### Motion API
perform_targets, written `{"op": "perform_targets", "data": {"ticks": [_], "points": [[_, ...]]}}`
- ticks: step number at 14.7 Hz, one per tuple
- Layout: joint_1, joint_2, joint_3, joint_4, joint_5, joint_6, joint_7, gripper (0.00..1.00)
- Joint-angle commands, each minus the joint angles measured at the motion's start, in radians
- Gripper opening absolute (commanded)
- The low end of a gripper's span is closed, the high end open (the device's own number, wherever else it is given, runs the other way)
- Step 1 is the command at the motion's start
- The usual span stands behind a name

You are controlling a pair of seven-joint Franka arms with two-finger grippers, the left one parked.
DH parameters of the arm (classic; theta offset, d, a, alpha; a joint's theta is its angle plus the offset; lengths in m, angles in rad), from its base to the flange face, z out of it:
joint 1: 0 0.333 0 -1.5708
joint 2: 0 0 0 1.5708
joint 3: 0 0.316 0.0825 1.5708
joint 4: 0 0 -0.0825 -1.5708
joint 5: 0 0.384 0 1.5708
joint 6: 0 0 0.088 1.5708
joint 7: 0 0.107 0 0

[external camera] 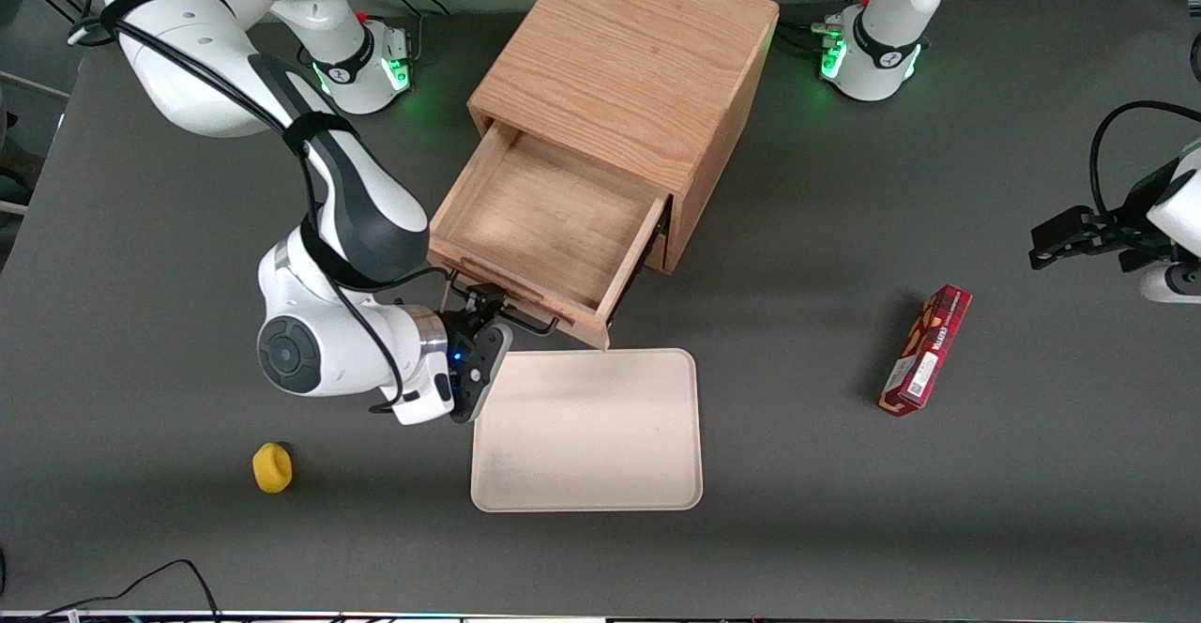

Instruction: Open upper drawer

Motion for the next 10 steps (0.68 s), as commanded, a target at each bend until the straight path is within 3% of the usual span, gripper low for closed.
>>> {"op": "perform_targets", "data": {"ticks": [1, 7, 10], "points": [[0.011, 0.037, -0.023, 0.084, -0.013, -0.026, -0.055, 1.00], [0.010, 0.054, -0.043, 0.153, -0.010, -0.049, -0.089, 1.00], [0.013, -0.005, -0.032, 0.175, 0.015, -0.103, -0.069, 1.00]]}}
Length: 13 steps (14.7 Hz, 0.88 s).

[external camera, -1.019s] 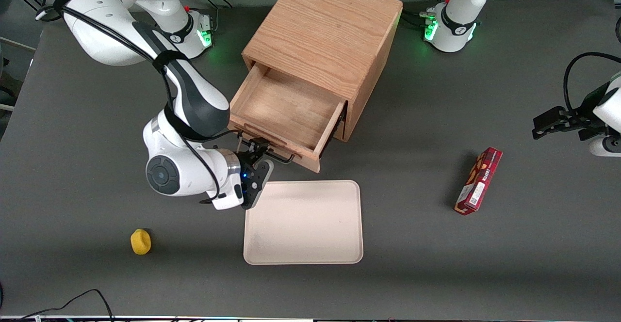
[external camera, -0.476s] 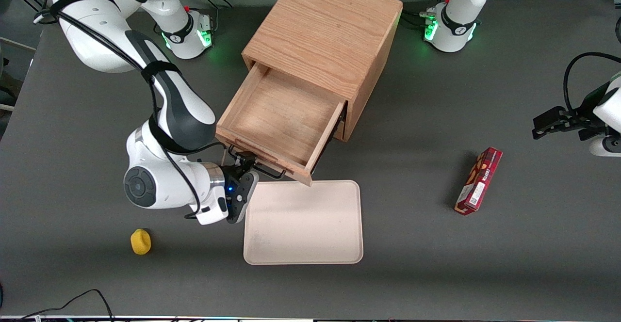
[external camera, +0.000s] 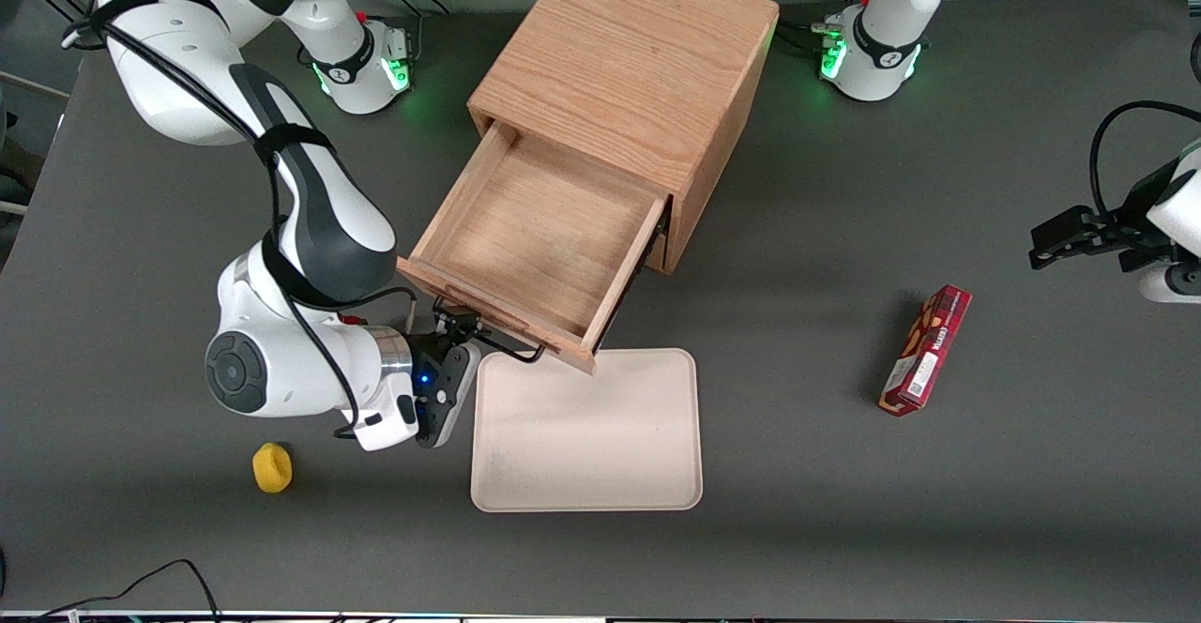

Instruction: Open upper drawer

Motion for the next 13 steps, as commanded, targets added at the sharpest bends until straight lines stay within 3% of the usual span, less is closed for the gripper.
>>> {"op": "perform_targets", "data": {"ticks": [1, 5, 10, 13], "points": [[0.011, -0.096, -0.001, 0.045, 0.039, -0.053, 0.058, 1.00], [0.003, -0.274, -0.022, 0.016, 0.047, -0.086, 0.321, 1.00], [-0.014, -0.426, -0.194, -0.059, 0.044, -0.299, 0.636, 1.00], [-0.010, -0.582, -0.315, -0.220, 0.037, -0.382, 0.684, 1.00]]}}
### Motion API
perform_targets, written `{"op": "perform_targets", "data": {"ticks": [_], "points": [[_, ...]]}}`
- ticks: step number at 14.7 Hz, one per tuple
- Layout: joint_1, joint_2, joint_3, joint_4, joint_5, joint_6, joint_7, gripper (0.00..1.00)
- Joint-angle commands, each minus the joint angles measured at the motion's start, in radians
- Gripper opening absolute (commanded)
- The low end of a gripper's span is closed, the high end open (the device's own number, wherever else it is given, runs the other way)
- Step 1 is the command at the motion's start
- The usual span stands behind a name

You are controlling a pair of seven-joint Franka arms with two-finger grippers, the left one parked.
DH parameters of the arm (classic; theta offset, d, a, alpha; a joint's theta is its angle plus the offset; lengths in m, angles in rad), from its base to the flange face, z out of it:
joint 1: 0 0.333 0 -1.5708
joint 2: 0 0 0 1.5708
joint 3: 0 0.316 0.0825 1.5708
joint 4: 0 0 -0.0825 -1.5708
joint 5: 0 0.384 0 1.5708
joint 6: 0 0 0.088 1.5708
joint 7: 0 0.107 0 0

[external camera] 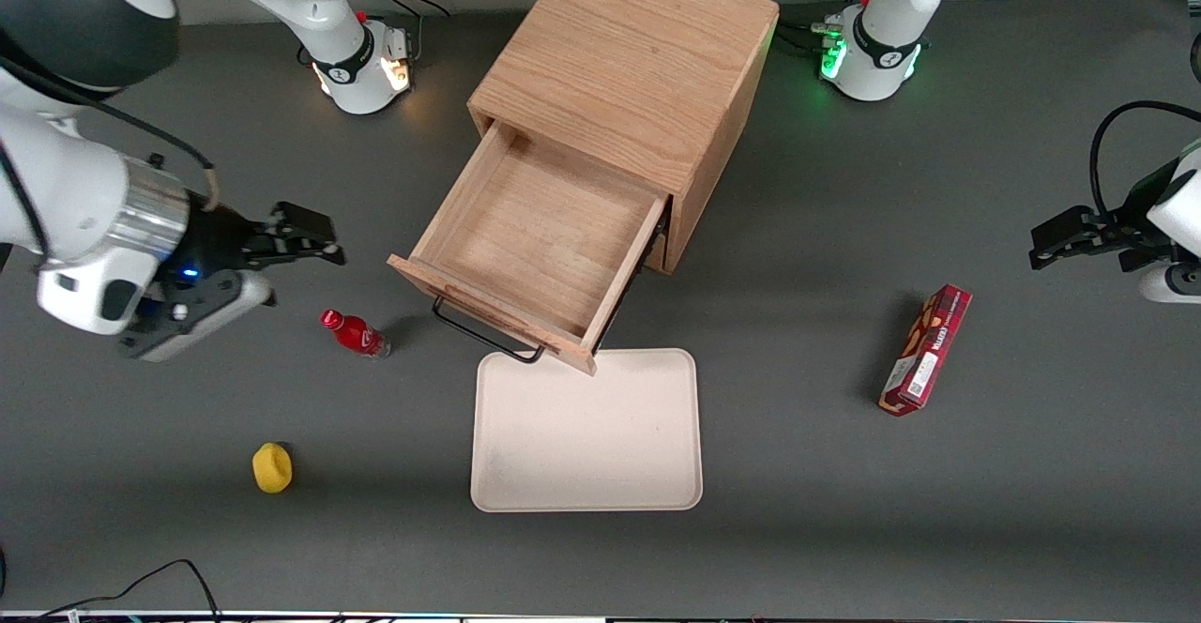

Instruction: Open upper drawer

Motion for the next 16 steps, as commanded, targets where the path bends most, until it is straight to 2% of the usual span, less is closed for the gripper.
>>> {"op": "perform_targets", "data": {"ticks": [1, 3, 5, 7, 8, 11, 13, 16], "points": [[0.007, -0.210, -0.102, -0.285, -0.013, -0.041, 0.074, 1.00], [0.005, -0.332, -0.113, -0.471, -0.103, -0.023, 0.108, 1.00], [0.010, -0.485, -0.108, -0.681, -0.163, 0.071, 0.123, 1.00], [0.005, -0.663, -0.113, -0.894, -0.171, 0.206, 0.130, 1.00], [0.005, -0.709, -0.113, -0.933, -0.171, 0.229, 0.124, 1.00], [0.001, -0.662, -0.125, -0.820, -0.176, 0.211, 0.133, 1.00], [0.007, -0.609, -0.189, -0.731, -0.174, 0.191, 0.128, 1.00], [0.013, -0.576, -0.196, -0.668, -0.174, 0.122, 0.125, 1.00]]}}
